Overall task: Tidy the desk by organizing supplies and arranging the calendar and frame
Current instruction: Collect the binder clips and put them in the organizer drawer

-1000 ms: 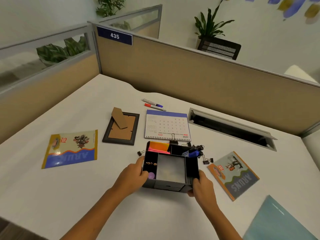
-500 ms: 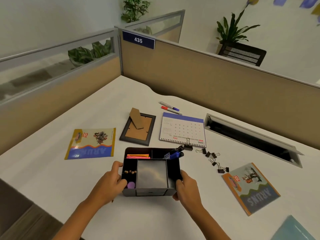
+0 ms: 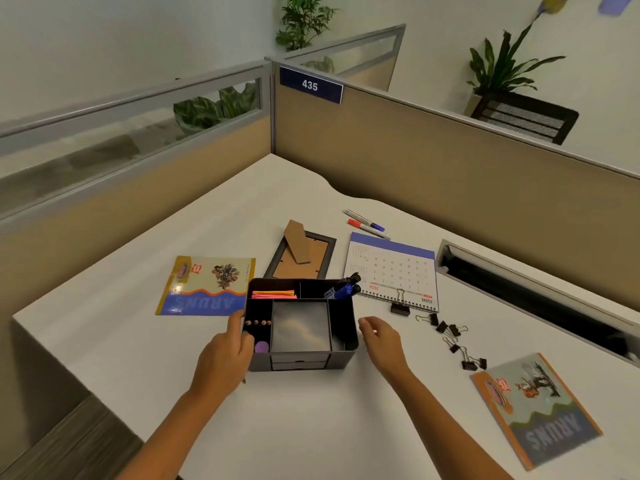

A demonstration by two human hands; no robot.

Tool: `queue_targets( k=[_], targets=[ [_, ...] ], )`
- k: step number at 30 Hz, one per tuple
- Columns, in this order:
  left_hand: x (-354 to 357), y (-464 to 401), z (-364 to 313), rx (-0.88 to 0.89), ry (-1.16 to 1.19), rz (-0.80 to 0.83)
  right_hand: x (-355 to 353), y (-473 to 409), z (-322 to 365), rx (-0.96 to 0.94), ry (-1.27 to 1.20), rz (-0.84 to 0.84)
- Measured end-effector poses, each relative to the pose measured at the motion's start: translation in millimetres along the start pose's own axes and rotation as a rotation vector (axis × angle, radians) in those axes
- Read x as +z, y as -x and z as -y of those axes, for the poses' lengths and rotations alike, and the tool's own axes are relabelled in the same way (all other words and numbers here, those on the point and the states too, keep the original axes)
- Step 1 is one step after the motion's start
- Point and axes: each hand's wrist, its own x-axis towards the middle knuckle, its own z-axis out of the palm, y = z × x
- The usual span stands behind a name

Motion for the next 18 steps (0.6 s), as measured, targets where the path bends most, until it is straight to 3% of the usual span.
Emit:
queue_targets(
  k=[4, 9, 13, 15, 18],
  targets=[
    [2, -5, -5, 0.119, -0.273, 0.044, 7, -12, 6, 0.058, -0.126, -0.022],
    [11, -10, -17, 0.082, -0.207, -0.018, 19, -5, 10, 0.14, -0.335, -0.166],
    [14, -18, -35, 0.1, -0.354, -0.018, 25, 11, 10, 0.196, -0.466, -0.247],
    [16, -24, -40, 0.116, -0.328, -0.032, 29, 18, 9, 0.257, -0.525, -0.239],
    [20, -30, -43, 0.076, -0.296, -0.004, 33, 25, 15, 0.367, -0.688, -0.093]
  ],
)
